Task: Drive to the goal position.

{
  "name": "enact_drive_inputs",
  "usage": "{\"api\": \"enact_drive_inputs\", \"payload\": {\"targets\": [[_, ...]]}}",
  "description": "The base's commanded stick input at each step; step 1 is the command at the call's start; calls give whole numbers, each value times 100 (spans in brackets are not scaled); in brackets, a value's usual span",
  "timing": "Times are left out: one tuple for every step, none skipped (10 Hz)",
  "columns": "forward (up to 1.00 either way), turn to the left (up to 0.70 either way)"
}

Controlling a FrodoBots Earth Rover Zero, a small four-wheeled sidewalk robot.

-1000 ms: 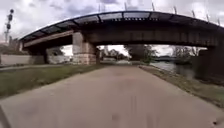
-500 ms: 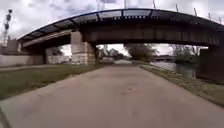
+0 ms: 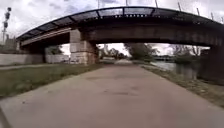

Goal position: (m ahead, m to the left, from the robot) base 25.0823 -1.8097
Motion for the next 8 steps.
{"api": "enact_drive_inputs", "payload": {"targets": [[70, 0], [70, 0], [70, 0], [70, 0], [70, 0], [70, 0], [70, 0], [70, 0]]}}
